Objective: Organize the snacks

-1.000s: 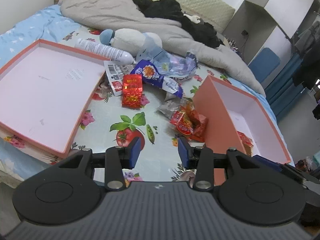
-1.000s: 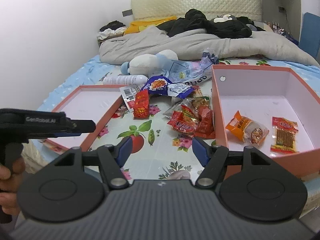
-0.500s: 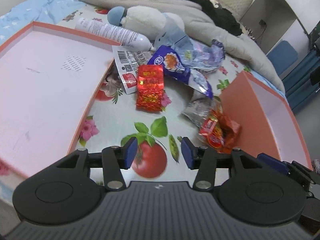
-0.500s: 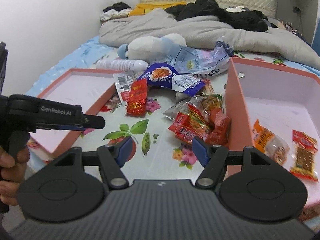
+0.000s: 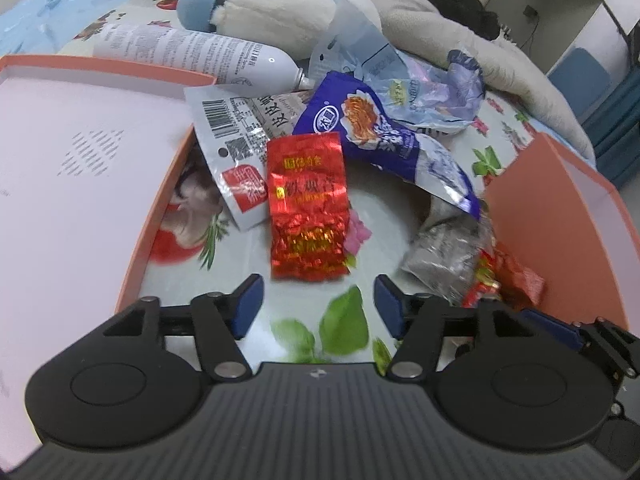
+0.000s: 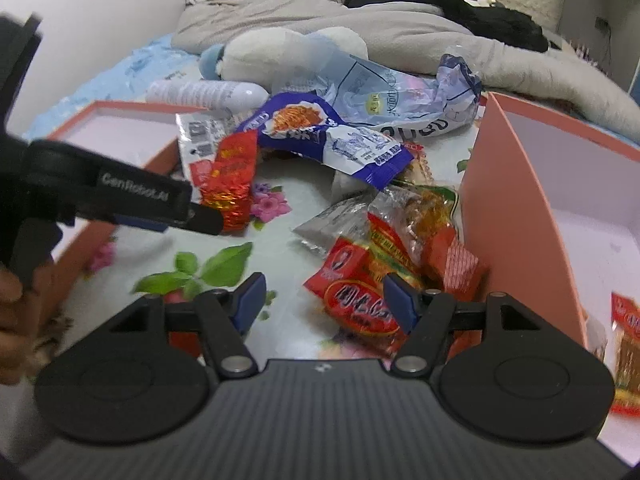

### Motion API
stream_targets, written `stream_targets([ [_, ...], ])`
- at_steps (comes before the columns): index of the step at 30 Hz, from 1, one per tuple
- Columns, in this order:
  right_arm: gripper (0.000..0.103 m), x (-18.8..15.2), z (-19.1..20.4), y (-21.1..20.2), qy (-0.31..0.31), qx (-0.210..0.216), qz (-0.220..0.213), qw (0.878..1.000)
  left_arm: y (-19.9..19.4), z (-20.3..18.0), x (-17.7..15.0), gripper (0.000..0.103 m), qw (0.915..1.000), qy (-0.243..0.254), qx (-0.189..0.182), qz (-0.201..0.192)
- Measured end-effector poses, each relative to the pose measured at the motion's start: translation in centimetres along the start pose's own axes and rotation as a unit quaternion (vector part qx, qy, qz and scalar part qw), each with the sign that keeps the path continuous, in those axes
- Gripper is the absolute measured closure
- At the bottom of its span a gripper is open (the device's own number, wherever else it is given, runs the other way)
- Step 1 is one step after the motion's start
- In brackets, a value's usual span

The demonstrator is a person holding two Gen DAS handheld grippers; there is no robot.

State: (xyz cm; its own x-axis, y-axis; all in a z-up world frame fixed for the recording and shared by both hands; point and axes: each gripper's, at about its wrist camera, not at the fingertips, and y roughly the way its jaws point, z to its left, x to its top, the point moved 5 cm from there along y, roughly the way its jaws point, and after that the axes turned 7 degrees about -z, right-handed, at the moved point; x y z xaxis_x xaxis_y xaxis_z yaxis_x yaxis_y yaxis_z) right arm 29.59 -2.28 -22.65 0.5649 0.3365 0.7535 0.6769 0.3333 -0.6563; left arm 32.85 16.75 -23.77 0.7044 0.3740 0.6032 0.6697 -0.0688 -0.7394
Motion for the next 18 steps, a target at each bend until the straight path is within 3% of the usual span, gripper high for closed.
stream_targets([
  [3,0.036,0.0,0.0,1.2,-0.004,-0.007,-0.002,1.0,1.4,-0.1,0.4,0.03,1.0,0.006,0.008,0.0],
  [11,0.036,-0.8,0.9,3.7,-0.082,-0.062,0.012,0.995,3.5,-1.3,1.2,0.031,0.9993,0.027,0.014,-0.022],
  [14,0.037,-1.1,0.7,4.0,-0.07,-0.051,0.019,0.996,4.4,-1.5,1.3,0.032,0.9988,0.034,0.024,-0.024],
  [18,0.049,-1.1,0.5,3.8,-0.059,-0.048,0.018,0.997,4.7,-1.6,1.4,0.046,0.9978,0.047,0.036,-0.029],
])
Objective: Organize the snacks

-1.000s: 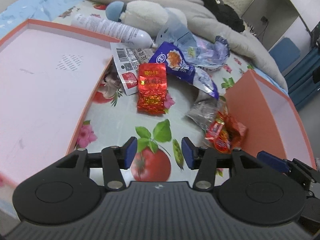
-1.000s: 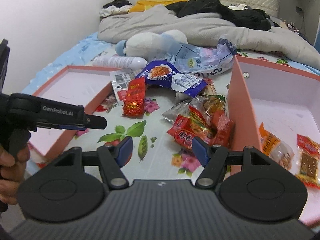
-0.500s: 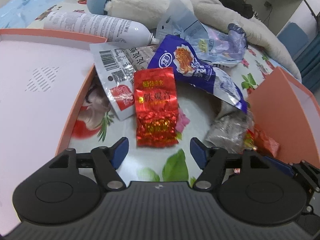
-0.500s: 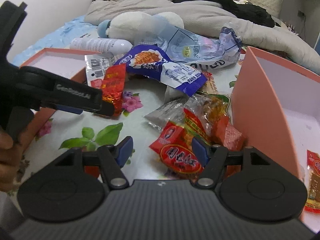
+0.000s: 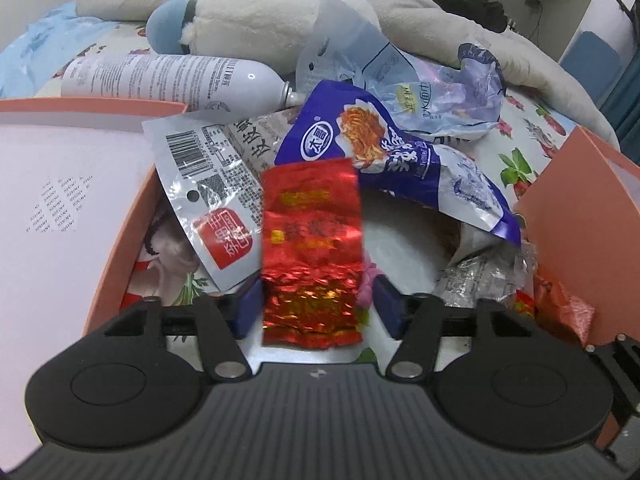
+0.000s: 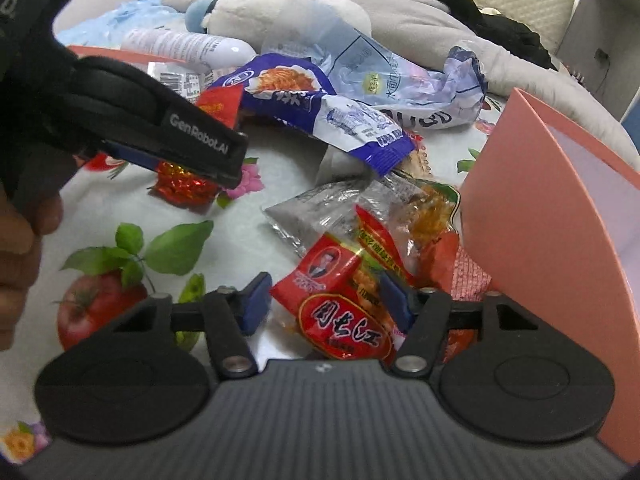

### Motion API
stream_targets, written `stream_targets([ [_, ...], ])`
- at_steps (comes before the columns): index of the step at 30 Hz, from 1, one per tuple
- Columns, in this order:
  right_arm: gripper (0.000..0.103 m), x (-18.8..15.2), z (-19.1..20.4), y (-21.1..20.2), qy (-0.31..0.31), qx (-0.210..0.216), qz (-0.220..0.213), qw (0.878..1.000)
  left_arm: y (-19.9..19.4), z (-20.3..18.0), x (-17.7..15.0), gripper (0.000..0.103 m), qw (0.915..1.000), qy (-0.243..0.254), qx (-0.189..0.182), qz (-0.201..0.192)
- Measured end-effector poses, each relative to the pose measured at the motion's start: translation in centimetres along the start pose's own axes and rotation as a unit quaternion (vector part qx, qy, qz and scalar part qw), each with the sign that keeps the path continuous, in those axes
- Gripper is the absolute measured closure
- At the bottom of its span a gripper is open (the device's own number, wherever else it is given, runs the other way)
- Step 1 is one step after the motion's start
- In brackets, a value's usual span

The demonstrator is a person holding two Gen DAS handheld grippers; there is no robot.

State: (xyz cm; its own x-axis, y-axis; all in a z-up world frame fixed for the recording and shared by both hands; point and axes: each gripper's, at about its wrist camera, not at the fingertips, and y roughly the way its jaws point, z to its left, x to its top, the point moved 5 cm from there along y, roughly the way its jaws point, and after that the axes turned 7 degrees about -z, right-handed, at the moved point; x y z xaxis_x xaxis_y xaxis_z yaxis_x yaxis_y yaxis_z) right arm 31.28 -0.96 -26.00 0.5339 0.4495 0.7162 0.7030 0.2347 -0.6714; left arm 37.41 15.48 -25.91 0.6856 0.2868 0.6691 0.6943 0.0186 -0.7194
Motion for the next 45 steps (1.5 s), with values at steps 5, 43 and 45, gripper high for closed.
stream_targets([
  [5,0.071,0.5,0.0,-1.0,0.009,-0.004,-0.005,1.0,-0.6,0.2,0.0,0.047,0.9999,-0.006,-0.011,0.003],
  [43,0.093,-1.2,-2.5,-23.2,0.153,0.065,-0.088,0.982,-28.4,-5.3,-7.5,0.047,0.9969,-0.02,-0.041,-0.065],
  [45,0.093,-1.2,-3.0,-24.2,0.158,0.063,-0.098,0.981,-29.4,-5.8,-7.8,0.047,0.9968,-0.022,-0.042,-0.064],
])
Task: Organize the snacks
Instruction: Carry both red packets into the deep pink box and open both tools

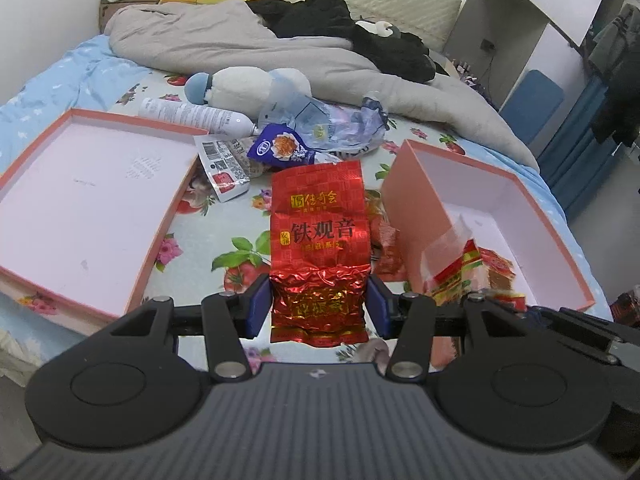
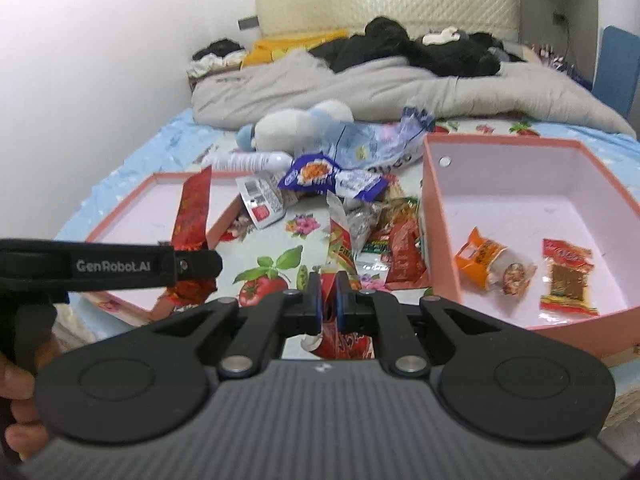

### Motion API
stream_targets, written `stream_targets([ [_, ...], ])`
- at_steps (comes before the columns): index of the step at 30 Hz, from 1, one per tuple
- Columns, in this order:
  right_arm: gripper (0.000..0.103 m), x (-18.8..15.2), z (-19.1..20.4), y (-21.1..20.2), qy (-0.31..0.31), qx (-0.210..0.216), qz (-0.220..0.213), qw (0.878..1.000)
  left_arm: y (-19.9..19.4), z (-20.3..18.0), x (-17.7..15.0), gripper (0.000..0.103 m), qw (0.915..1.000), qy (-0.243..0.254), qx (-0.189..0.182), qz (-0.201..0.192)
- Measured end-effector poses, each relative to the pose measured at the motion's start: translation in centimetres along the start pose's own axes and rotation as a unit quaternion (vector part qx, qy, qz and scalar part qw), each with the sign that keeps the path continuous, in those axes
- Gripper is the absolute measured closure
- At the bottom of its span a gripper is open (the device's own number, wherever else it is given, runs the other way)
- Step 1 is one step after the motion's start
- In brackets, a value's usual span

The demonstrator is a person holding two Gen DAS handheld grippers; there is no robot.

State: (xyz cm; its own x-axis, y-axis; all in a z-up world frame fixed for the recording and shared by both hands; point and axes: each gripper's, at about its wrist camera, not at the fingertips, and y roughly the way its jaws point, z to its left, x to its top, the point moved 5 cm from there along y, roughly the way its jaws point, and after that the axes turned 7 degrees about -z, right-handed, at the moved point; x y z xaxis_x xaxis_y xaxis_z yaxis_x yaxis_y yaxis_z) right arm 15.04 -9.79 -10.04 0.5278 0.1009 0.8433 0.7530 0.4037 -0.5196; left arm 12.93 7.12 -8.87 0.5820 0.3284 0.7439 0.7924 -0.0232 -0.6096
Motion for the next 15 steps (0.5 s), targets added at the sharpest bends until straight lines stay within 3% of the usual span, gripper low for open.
stream_targets([
  [7,0.093,0.8,-1.5,-4.4,-0.001,-0.017,-0.034,0.999,-2.2,-2.5,-1.0,0.047,0.9995,-0.005,-0.031,-0.003],
  [15,0.093,0.5,-3.5,-7.0,0.011,-0.047,-0.04,0.998,-3.1,-5.6,-2.1,0.047,0.9972,0.01,-0.074,0.0],
])
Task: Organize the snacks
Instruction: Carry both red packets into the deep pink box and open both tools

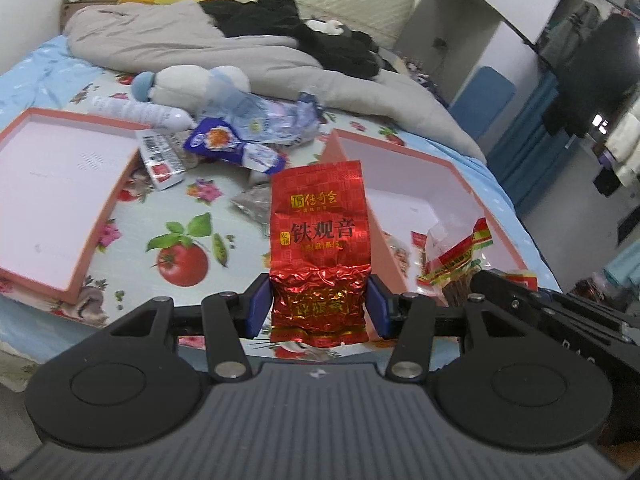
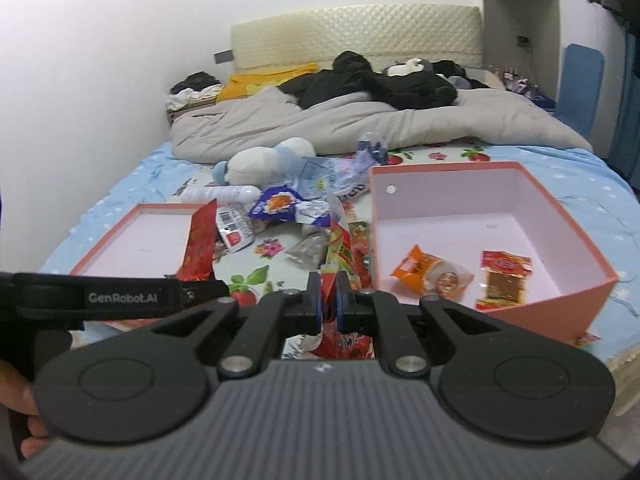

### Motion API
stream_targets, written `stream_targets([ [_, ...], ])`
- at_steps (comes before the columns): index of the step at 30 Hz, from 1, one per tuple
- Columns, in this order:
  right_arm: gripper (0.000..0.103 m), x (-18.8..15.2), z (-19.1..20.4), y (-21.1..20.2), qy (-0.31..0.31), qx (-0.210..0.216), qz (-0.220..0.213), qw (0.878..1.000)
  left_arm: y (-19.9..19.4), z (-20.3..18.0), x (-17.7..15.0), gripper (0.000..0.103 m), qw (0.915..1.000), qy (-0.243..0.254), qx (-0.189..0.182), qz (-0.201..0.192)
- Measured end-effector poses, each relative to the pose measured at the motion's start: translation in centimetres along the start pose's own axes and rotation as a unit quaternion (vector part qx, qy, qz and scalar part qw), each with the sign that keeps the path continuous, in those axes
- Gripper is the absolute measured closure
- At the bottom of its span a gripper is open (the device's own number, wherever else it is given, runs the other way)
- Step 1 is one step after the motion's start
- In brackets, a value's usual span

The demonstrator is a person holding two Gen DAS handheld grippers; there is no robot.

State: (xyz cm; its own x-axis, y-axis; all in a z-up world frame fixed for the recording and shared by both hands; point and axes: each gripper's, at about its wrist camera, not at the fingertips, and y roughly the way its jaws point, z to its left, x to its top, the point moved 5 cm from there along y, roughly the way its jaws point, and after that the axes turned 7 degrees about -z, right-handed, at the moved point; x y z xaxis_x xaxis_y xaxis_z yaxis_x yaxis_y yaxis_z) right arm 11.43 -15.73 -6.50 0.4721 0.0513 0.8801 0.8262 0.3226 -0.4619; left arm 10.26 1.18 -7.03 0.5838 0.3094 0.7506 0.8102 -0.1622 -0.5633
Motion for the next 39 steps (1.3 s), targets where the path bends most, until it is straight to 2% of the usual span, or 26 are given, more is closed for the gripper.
stream_targets([
  [8,0.093,0.0,-3.2,-1.6,0.034,-0.035,-0.012,0.999,0.3,-2.5,0.4,0.047,0.9994,0.021,-0.026,0.004],
  [15,0.093,0.5,-6.7,-0.8,0.062,-0.054,-0.008,0.997,3.2,-5.0,1.2,0.047,0.9986,0.029,-0.039,0.018],
  [30,0.093,2.6,-14.2,6.1,0.081,-0.067,0.019,0.994,14.8,-11.5,4.2,0.047,0.9941,0.061,-0.064,0.063],
  [39,0.093,2.0,-18.4,11.2,0.094,-0.075,0.048,0.992,22.1,-13.0,4.8,0.047,0.9911,0.071,-0.06,0.095],
])
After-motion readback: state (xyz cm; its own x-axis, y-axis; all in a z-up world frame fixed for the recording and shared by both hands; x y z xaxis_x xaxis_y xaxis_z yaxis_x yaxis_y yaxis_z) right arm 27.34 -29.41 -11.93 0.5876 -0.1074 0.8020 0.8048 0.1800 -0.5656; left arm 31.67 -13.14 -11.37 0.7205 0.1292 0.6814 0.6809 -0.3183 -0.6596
